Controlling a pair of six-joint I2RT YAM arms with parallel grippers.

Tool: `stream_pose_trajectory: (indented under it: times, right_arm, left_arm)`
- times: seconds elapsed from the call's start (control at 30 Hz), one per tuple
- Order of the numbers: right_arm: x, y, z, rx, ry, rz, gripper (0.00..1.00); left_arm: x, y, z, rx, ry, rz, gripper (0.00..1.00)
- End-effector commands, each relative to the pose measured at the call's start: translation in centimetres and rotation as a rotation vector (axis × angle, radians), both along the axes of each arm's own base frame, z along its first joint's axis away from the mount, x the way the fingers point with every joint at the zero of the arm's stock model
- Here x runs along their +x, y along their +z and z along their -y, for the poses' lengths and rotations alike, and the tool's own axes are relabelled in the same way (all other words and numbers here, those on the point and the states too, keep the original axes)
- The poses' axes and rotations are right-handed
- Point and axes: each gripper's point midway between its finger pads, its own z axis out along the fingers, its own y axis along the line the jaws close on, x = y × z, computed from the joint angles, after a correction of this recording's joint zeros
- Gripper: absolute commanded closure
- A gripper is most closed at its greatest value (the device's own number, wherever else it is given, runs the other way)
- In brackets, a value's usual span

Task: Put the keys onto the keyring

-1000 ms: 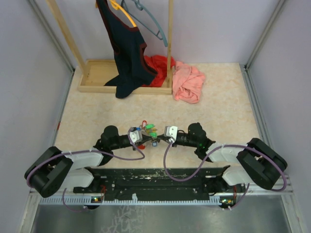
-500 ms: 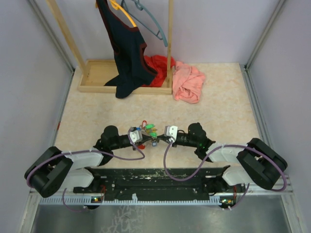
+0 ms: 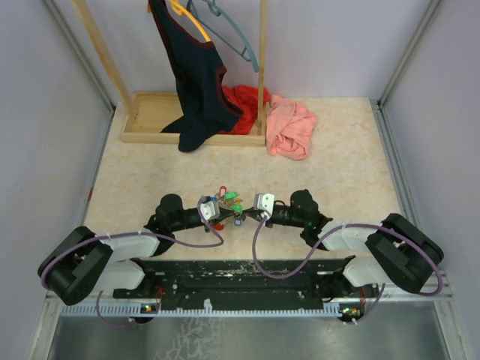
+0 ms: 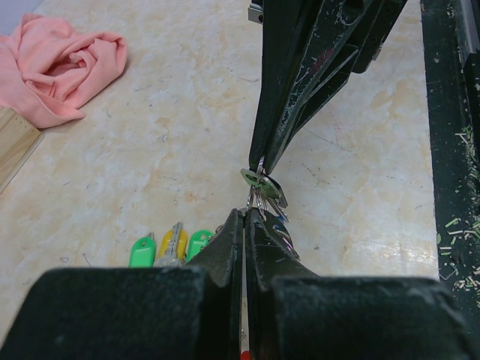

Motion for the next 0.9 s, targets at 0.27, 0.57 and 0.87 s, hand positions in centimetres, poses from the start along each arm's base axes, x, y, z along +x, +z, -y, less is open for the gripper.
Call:
stream_pose_trajectory:
  times: [0.27,0.57,0.87]
  right_arm:
    - [0.55,3.71,-1.32,0.093,0.012,0.065,1.0]
    - [0.53,3.55,-1.46,0.086,0.018,0.053,1.0]
    - [0.57,3.71,-1.18,0.087,0.003,0.052,1.0]
  left_arm:
    - [0.19,1.59,0.5,-0.042,-0.025,0.041,0.99]
    - [0.13,1.59,0.59,-0.045,-0.031,0.039,0.99]
    - [0.51,1.56,0.35,-0.043,-0.004,0.044,0.99]
